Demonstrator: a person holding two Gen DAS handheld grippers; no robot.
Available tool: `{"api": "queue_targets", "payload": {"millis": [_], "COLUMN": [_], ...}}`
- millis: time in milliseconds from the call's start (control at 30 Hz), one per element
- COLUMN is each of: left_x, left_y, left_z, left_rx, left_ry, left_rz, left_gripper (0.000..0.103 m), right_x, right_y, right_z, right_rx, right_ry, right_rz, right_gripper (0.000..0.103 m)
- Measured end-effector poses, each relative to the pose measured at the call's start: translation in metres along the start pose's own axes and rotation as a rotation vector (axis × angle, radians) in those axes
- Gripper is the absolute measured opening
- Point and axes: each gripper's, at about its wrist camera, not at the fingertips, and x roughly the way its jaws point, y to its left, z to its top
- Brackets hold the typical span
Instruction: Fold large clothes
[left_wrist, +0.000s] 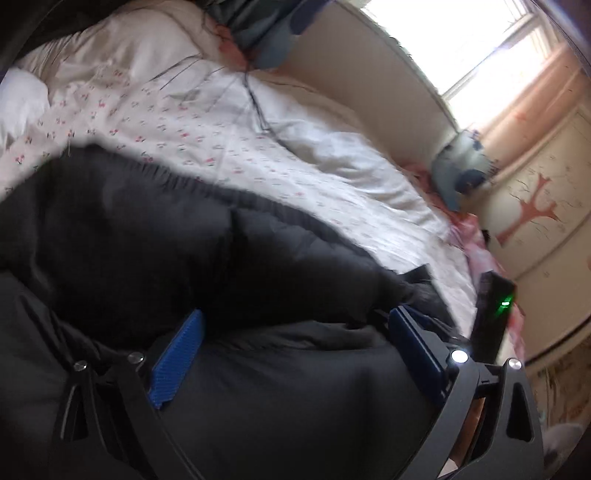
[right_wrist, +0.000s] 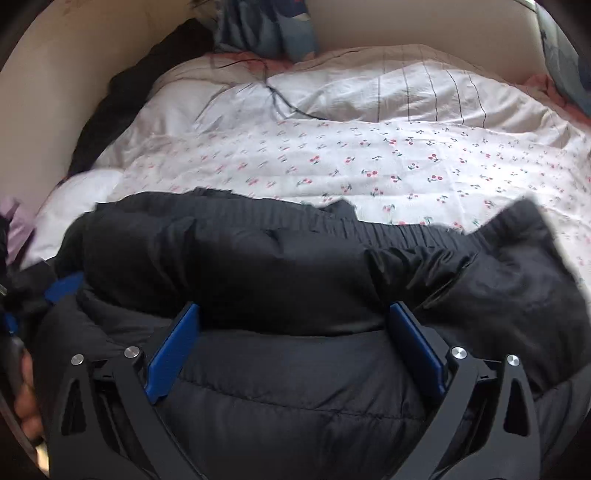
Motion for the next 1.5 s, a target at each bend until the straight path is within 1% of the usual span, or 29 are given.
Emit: {"api": "queue_targets", "payload": {"millis": [67,133,167,200,233,300,367,433,467,500,533,567,667,733,800,833,900,967,1000,1033,1067,1100,1133,1200,1267,1333,1400,1467,1500], "left_x": [0.01,0.008,0.003,-0.008,-0.025,-0.042,-0.045,-0.029,-0.016,-0.002,0.004,0.013,0.025,0.015,-0.017,-0.04,-0.066,-0.065,-0.058,-0.05,-0.039,-0.036,-0.03,-0.021,-0.026,-0.049,-0.064,-0.058,-0.05], "left_y": [0.008,0.005,0.005,0.002,-0.001,-0.006,0.005,0.027,0.045,0.061,0.069,0.075,0.066,0.062,0.058,0.053,0.048,0.064,0.077,0.089,0.102,0.106,0.103,0.099,0.096,0.087,0.055,0.03,0.02], "left_z": [0.0,-0.001,0.002,0.005,0.013,0.029,0.042,0.05,0.048,0.042,0.036,0.031,0.025,0.027,0.029,0.028,0.027,0.019,0.014,0.009,0.002,-0.004,-0.007,-0.007,-0.004,-0.001,0.007,0.014,0.016], "left_rx": [-0.009,-0.014,-0.027,-0.048,-0.051,-0.033,-0.056,-0.12,-0.154,-0.165,-0.167,-0.167,-0.113,-0.121,-0.148,-0.125,-0.072,-0.085,-0.11,-0.134,-0.152,-0.152,-0.133,-0.108,-0.131,-0.175,-0.076,-0.02,0.009], "left_ry": [0.017,0.046,0.046,0.025,-0.029,-0.123,-0.152,-0.121,-0.095,-0.073,-0.064,-0.067,-0.05,-0.023,-0.079,-0.128,-0.188,-0.184,-0.166,-0.149,-0.147,-0.16,-0.168,-0.152,-0.13,-0.174,-0.238,-0.233,-0.225], "left_rz": [0.02,0.041,0.04,0.027,0.008,0.036,0.06,0.079,0.092,0.098,0.086,0.08,0.147,0.168,0.11,0.095,0.122,0.159,0.172,0.168,0.135,0.125,0.147,0.184,0.192,0.144,0.124,0.096,0.099], "left_gripper": [0.095,0.095,0.095,0.095,0.095,0.096,0.096,0.096,0.096,0.093,0.089,0.089,0.089,0.089,0.089,0.089,0.091,0.091,0.091,0.091,0.091,0.091,0.091,0.091,0.091,0.091,0.091,0.091,0.091], "right_x": [0.014,0.011,-0.002,-0.022,-0.034,-0.052,-0.041,-0.011,0.003,0.021,0.025,0.023,0.022,0.006,-0.034,-0.054,-0.071,-0.06,-0.049,-0.047,-0.049,-0.05,-0.049,-0.049,-0.058,-0.086,-0.1,-0.092,-0.077], "right_y": [-0.001,-0.003,-0.005,-0.009,-0.012,-0.021,-0.033,-0.046,-0.053,-0.066,-0.081,-0.088,-0.088,-0.088,-0.089,-0.093,-0.106,-0.128,-0.147,-0.156,-0.161,-0.161,-0.157,-0.152,-0.145,-0.123,-0.096,-0.064,-0.045], "right_z": [0.004,0.006,0.009,0.017,0.021,0.037,0.05,0.049,0.044,0.032,0.023,0.02,0.017,0.022,0.024,0.021,0.008,-0.011,-0.029,-0.038,-0.045,-0.047,-0.046,-0.041,-0.034,-0.021,-0.002,0.025,0.037], "right_rx": [-0.007,-0.003,0.018,0.042,0.053,0.082,0.105,0.089,0.09,0.128,0.211,0.239,0.217,0.193,0.194,0.193,0.195,0.242,0.307,0.345,0.373,0.376,0.352,0.323,0.301,0.25,0.179,0.113,0.067], "right_ry": [0.059,0.105,0.086,0.028,-0.019,-0.106,-0.074,0.002,0.037,0.066,0.04,0.014,0.026,0.058,-0.056,-0.117,-0.172,-0.148,-0.142,-0.174,-0.221,-0.237,-0.233,-0.199,-0.178,-0.289,-0.335,-0.299,-0.245], "right_rz": [-0.004,0.018,0.055,0.096,0.105,0.086,0.034,-0.071,-0.098,-0.057,0.016,0.039,0.035,0.015,0.033,0.023,-0.034,-0.057,-0.03,0.017,0.042,0.034,0.005,-0.023,-0.059,-0.039,-0.015,0.03,0.045], "right_gripper": [0.096,0.096,0.096,0.096,0.096,0.096,0.096,0.096,0.096,0.096,0.096,0.096,0.096,0.096,0.096,0.096,0.096,0.096,0.096,0.096,0.096,0.096,0.096,0.096,0.096,0.096,0.096,0.096,0.096]}}
